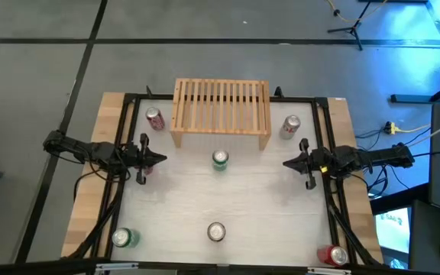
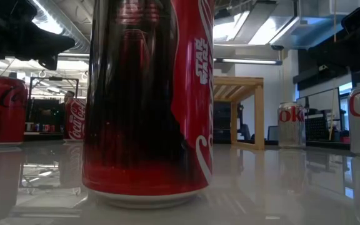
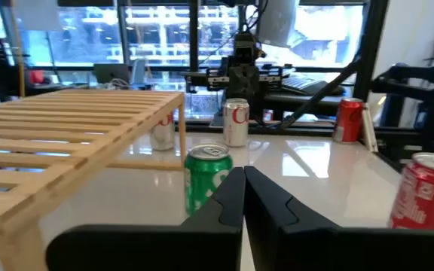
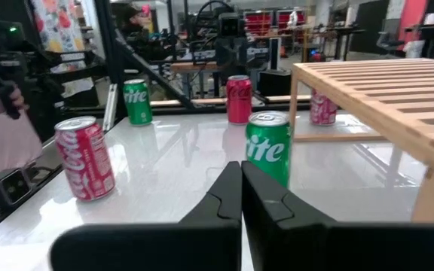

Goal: Place canned beverage on shelf
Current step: Put the top red white soda can on the shelf

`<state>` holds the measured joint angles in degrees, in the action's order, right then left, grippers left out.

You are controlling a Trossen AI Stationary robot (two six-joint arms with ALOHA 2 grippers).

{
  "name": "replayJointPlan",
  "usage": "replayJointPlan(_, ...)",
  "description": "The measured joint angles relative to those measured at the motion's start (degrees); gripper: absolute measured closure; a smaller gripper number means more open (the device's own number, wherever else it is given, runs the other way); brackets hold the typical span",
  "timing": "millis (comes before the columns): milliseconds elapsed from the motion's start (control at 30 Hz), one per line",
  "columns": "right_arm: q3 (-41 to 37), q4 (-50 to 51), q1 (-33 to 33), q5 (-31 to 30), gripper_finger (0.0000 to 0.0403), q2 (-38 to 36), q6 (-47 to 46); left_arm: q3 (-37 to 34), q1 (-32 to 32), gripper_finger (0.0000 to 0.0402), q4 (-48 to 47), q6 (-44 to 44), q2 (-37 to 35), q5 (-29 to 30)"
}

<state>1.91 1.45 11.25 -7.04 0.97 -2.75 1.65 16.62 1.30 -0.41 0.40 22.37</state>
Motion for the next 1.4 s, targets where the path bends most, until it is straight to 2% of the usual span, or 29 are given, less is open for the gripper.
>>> replayJointPlan(133, -0.1, -3.5, 0.0, -0.5, 0.0402, 0.0, 0.0, 0.0, 0.0, 0.0401, 1.8, 1.5, 0.0, 0.6)
replayJointPlan(367, 0.0, -9.0, 0.0, -1.6, 0.0402, 0.0, 0.1, 0.0, 0.0, 0.0401, 15.6, 14.7, 0.0, 0.6)
replayJointPlan(467, 0.0, -11.6, 0.0, -3.7, 0.0402, 0.0, 1.3, 0.0, 0.0, 0.0401, 21.8, 18.3, 0.0, 3.3)
replayJointPlan(600, 0.0, -17.7, 0.0, -9.0, 0.0402, 0.2, 1.9, 1.2, -0.4, 0.0401, 23.3, 22.8, 1.5, 10.7)
replayJointPlan(767, 0.0, -22.8, 0.0, -15.1, 0.0402, 1.8, 7.1, 7.9, -1.9, 0.0401, 21.7, 22.3, 6.7, 19.7)
replayJointPlan(900, 0.4, -24.9, 0.0, -21.0, 0.0402, 3.5, 11.0, 15.0, -3.5, 0.0401, 18.7, 22.4, 12.8, 31.0)
replayJointPlan(1000, 1.7, -25.6, 0.0, -24.1, 0.0402, 4.2, 13.5, 19.7, -5.5, 0.0401, 18.3, 26.6, 17.4, 39.4)
replayJointPlan(1100, 2.0, -27.1, 0.0, -24.3, 0.0402, 4.5, 13.8, 24.1, -8.1, 0.0401, 18.4, 32.9, 21.5, 44.8)
replayJointPlan(1167, 2.0, -28.2, 0.0, -23.8, 0.0402, 4.5, 14.9, 26.4, -10.3, 0.0401, 18.4, 35.0, 24.0, 46.2)
replayJointPlan(1400, 2.1, -28.5, 0.0, -23.4, 0.0402, 4.5, 18.1, 29.7, -19.7, 0.0401, 18.2, 37.6, 28.8, 52.1)
